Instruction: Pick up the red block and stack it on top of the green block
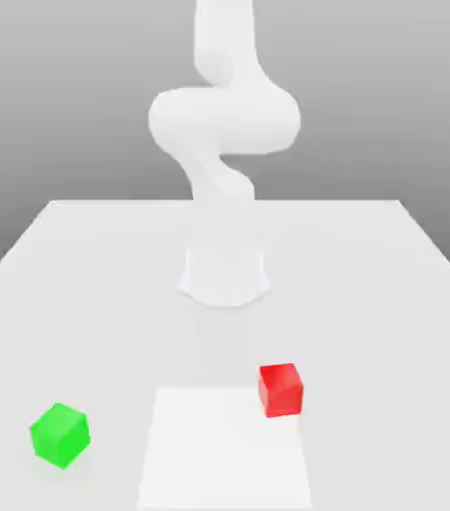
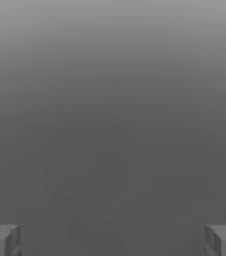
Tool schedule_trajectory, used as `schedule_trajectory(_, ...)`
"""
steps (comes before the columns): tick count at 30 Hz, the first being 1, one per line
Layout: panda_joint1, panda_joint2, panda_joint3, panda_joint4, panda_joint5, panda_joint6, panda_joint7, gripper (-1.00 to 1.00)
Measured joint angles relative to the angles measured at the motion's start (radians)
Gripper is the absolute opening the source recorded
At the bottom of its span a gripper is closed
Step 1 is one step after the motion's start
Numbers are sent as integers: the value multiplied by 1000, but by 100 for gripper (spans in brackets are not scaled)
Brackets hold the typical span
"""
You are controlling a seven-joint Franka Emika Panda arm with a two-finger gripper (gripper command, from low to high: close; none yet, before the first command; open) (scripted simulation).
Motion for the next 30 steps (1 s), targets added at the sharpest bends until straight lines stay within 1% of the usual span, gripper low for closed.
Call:
schedule_trajectory(12,74,388,63,-353,35,287,1,0)
schedule_trajectory(17,102,603,100,-509,26,444,21,0)
schedule_trajectory(20,101,752,104,-524,-20,560,56,0)
schedule_trajectory(24,144,902,44,-507,-87,687,105,0)
schedule_trajectory(25,152,924,34,-504,-96,706,111,-100)
schedule_trajectory(30,152,924,35,-504,-99,707,114,-100)
